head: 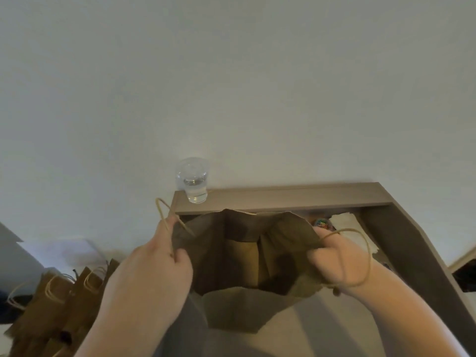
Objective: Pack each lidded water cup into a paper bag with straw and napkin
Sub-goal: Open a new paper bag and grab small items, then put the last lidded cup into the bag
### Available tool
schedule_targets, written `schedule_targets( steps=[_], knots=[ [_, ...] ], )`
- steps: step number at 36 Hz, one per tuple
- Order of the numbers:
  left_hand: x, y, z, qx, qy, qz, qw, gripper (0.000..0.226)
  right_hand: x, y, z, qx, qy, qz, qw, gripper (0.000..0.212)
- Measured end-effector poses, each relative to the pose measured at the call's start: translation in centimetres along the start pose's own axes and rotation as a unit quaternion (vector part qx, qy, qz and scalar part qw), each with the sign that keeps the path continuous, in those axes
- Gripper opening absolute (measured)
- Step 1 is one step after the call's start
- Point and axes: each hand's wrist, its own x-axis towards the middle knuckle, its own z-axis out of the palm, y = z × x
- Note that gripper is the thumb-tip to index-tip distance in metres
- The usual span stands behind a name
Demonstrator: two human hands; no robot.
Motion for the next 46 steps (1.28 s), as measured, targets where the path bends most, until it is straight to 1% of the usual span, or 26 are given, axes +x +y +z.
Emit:
schedule_targets(
  steps=[3,5,8,10,12,13,14,15,16,17,19,22,23,24,25,26,28,31,33,35,36,38,40,42,44,46],
  knots=[
    [0.9,-0.8,-0.4,-0.038,-0.005,-0.038,0.999,0.044,1.5,0.6,-1.1,0.048,-0.017,0.042,0.998,0.051],
    [1.3,-0.9,-0.6,-0.063,-0.022,-0.056,0.996,0.044,2.1,0.5,-1.5,0.048,-0.059,0.033,0.997,0.056],
    [1.1,-0.5,-0.2,-0.078,-0.088,-0.056,0.992,0.045,1.8,0.0,0.4,-0.065,-0.195,-0.031,0.978,0.042],
    [0.6,0.2,0.2,-0.065,-0.125,-0.044,0.989,0.045,1.5,-0.9,1.9,-0.133,-0.271,-0.077,0.95,0.027],
    [0.2,0.7,0.3,-0.061,-0.145,-0.045,0.987,0.042,1.6,-2.8,2.1,-0.203,-0.338,-0.121,0.911,0.022],
    [0.2,0.9,0.4,-0.057,-0.15,-0.05,0.986,0.042,1.8,-3.9,1.6,-0.235,-0.365,-0.143,0.889,0.03],
    [0.1,0.9,0.4,-0.053,-0.151,-0.055,0.986,0.044,2.2,-4.9,0.9,-0.25,-0.391,-0.163,0.871,0.047],
    [0.1,0.8,0.3,-0.05,-0.153,-0.058,0.985,0.046,2.7,-5.9,-0.2,-0.248,-0.408,-0.182,0.86,0.065],
    [0.0,0.8,0.4,-0.054,-0.152,-0.06,0.985,0.046,3.5,-6.9,-1.2,-0.219,-0.413,-0.2,0.861,0.074],
    [-0.2,0.7,0.4,-0.059,-0.153,-0.062,0.985,0.046,4.3,-7.9,-2.1,-0.17,-0.405,-0.218,0.871,0.071],
    [-0.4,0.2,0.7,-0.057,-0.151,-0.067,0.985,0.049,6.9,-10.0,-2.8,-0.064,-0.327,-0.258,0.907,0.05],
    [0.2,-0.4,1.3,-0.076,-0.169,-0.09,0.979,0.058,11.7,-13.6,0.6,-0.037,-0.083,-0.278,0.956,0.024],
    [0.8,-0.1,1.3,-0.094,-0.184,-0.1,0.973,0.06,13.1,-14.8,2.3,-0.053,-0.029,-0.262,0.963,0.032],
    [1.5,0.0,1.7,-0.143,-0.188,-0.119,0.964,0.058,14.4,-15.9,4.2,-0.073,-0.01,-0.238,0.968,0.049],
    [2.3,0.1,2.4,-0.23,-0.192,-0.17,0.939,0.052,15.7,-16.8,6.1,-0.096,-0.014,-0.217,0.971,0.068],
    [3.0,0.2,3.0,-0.331,-0.197,-0.222,0.896,0.042,17.0,-17.5,7.8,-0.117,-0.025,-0.206,0.971,0.085],
    [4.3,-0.4,4.9,-0.434,-0.201,-0.273,0.835,0.031,19.2,-18.8,10.6,-0.148,-0.025,-0.193,0.97,0.107],
    [6.4,-2.3,5.6,-0.441,-0.154,-0.369,0.803,0.024,21.3,-20.4,13.1,-0.198,-0.002,-0.178,0.964,0.112],
    [5.5,-2.2,5.3,-0.504,-0.179,-0.331,0.777,0.023,22.2,-20.8,14.1,-0.236,0.013,-0.182,0.955,0.104],
    [4.7,-2.0,5.0,-0.51,-0.195,-0.285,0.788,0.048,22.9,-20.9,14.6,-0.259,0.029,-0.188,0.947,0.096],
    [4.6,-2.0,5.1,-0.522,-0.208,-0.285,0.777,0.049,23.2,-20.8,14.7,-0.257,0.028,-0.183,0.948,0.094],
    [4.7,-2.8,5.3,-0.459,-0.227,-0.282,0.811,0.037,23.5,-20.9,14.6,-0.257,0.015,-0.168,0.952,0.1],
    [3.6,-3.2,5.5,-0.377,-0.211,-0.229,0.872,0.014,23.4,-21.3,14.3,-0.279,-0.006,-0.156,0.948,0.111],
    [2.2,-3.6,6.0,-0.231,-0.214,-0.111,0.943,0.041,22.7,-21.7,13.8,-0.3,-0.034,-0.147,0.942,0.118],
    [1.4,-2.2,4.6,-0.177,-0.202,-0.064,0.961,0.051,21.4,-21.7,13.2,-0.315,-0.053,-0.154,0.935,0.12],
    [1.5,-1.5,4.3,-0.162,-0.216,-0.055,0.961,0.052,19.8,-21.4,12.3,-0.321,-0.054,-0.172,0.93,0.119]
  ],
)
